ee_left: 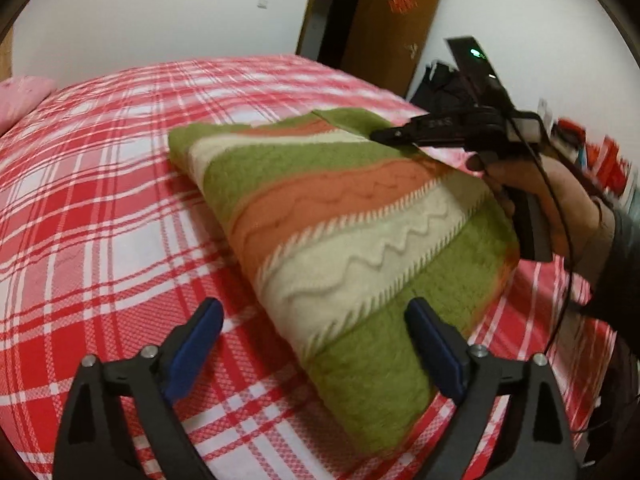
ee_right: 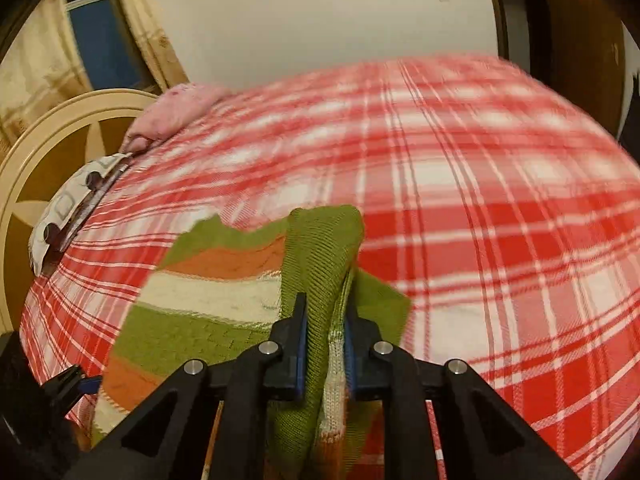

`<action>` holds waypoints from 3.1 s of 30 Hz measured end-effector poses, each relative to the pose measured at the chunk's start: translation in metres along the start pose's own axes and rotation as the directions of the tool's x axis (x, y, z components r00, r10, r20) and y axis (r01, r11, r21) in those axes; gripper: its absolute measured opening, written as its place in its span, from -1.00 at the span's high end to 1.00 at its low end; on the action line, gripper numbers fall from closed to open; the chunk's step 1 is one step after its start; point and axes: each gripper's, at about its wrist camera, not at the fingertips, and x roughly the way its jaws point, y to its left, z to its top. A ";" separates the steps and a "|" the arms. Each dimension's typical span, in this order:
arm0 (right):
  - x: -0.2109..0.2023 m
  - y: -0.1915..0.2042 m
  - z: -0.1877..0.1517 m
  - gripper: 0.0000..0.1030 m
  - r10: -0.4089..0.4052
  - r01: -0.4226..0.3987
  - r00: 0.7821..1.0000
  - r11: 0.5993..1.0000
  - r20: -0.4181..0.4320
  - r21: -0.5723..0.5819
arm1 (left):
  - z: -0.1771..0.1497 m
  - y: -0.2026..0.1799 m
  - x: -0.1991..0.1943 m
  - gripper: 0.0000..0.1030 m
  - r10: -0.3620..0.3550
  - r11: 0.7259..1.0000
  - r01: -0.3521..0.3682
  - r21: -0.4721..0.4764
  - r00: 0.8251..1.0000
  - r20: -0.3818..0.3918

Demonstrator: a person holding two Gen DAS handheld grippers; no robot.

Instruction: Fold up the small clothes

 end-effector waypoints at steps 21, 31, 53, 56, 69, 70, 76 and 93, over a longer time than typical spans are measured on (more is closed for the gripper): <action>-0.095 0.061 -0.069 -0.17 0.237 -0.225 0.970 0.961 0.056 -0.163 | 0.004 0.001 -0.019 -0.97 0.111 0.985 -0.111 -0.131 0.994 -0.009; -0.063 0.051 -0.095 -0.17 0.034 -0.050 0.996 0.976 -0.083 -0.212 | 0.043 0.015 0.012 -1.00 0.253 0.964 -0.255 -0.073 0.967 -0.025; -0.018 0.057 -0.059 -0.19 -0.026 0.023 1.000 0.969 -0.009 -0.247 | 0.035 0.017 0.025 -1.00 0.208 0.969 -0.213 -0.125 0.977 -0.055; -0.026 0.058 -0.066 -0.22 -0.034 0.033 0.999 0.970 -0.001 -0.240 | 0.031 0.014 0.019 -1.00 0.211 0.968 -0.217 -0.126 0.976 -0.058; -0.071 0.020 -0.131 -0.24 -0.022 0.017 0.999 0.988 -0.028 -0.153 | -0.014 -0.005 0.003 -1.00 0.176 0.971 -0.191 -0.142 0.978 -0.109; -0.074 0.016 -0.130 -0.25 -0.005 0.001 1.000 0.991 -0.030 -0.136 | -0.011 -0.004 0.001 -1.00 0.171 0.971 -0.187 -0.148 0.979 -0.111; -0.085 0.013 -0.102 -0.39 0.034 -0.032 0.999 0.990 0.014 -0.135 | 0.002 0.000 -0.008 -1.00 0.177 0.968 -0.187 -0.167 0.981 -0.077; 0.018 -0.056 -0.014 -0.39 0.208 -0.204 0.978 0.947 0.012 0.247 | 0.001 0.007 0.017 -1.00 0.094 0.968 -0.112 -0.226 0.991 -0.091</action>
